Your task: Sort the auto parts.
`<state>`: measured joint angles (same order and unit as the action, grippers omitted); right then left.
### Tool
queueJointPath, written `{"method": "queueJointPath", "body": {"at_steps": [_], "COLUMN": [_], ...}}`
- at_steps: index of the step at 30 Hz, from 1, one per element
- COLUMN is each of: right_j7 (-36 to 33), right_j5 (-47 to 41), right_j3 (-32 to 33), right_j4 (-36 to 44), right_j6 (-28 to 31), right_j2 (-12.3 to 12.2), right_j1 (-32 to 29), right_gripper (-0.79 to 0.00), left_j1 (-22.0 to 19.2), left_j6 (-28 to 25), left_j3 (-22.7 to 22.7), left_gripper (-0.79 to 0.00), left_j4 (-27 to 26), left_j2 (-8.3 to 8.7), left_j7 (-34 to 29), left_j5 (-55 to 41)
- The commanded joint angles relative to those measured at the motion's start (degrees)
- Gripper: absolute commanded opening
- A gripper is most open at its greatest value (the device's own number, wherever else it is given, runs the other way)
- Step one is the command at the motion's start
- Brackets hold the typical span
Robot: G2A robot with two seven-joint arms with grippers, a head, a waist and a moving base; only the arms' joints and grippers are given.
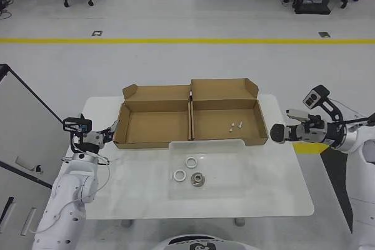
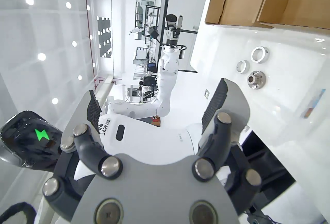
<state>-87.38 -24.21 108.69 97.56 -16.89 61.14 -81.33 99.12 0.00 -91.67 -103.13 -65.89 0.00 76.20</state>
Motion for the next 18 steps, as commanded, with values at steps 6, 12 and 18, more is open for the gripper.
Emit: {"method": "queueJointPath", "body": {"at_steps": [6,12,18], "right_j7": [-0.48,-0.48,-0.48], "right_j5": [-4.40,-4.40,-4.40], "right_j3": [2.60,2.60,2.60], "right_j4": [-0.50,-0.50,-0.50], "right_j6": [0.48,0.48,0.48], "right_j2": [-0.97,-0.97,-0.97], "right_j1": [-2.82,-2.82,-2.82], "right_gripper": [0.000,0.000,0.000], "left_j1": [0.00,0.00,0.00], "left_j6": [0.00,0.00,0.00], "left_j3": [0.00,0.00,0.00], "left_gripper": [0.000,0.000,0.000], "left_j4": [0.00,0.00,0.00], "left_j2": [0.00,0.00,0.00], "left_j7": [0.00,0.00,0.00], "left_j5": [0.00,0.00,0.00]}}
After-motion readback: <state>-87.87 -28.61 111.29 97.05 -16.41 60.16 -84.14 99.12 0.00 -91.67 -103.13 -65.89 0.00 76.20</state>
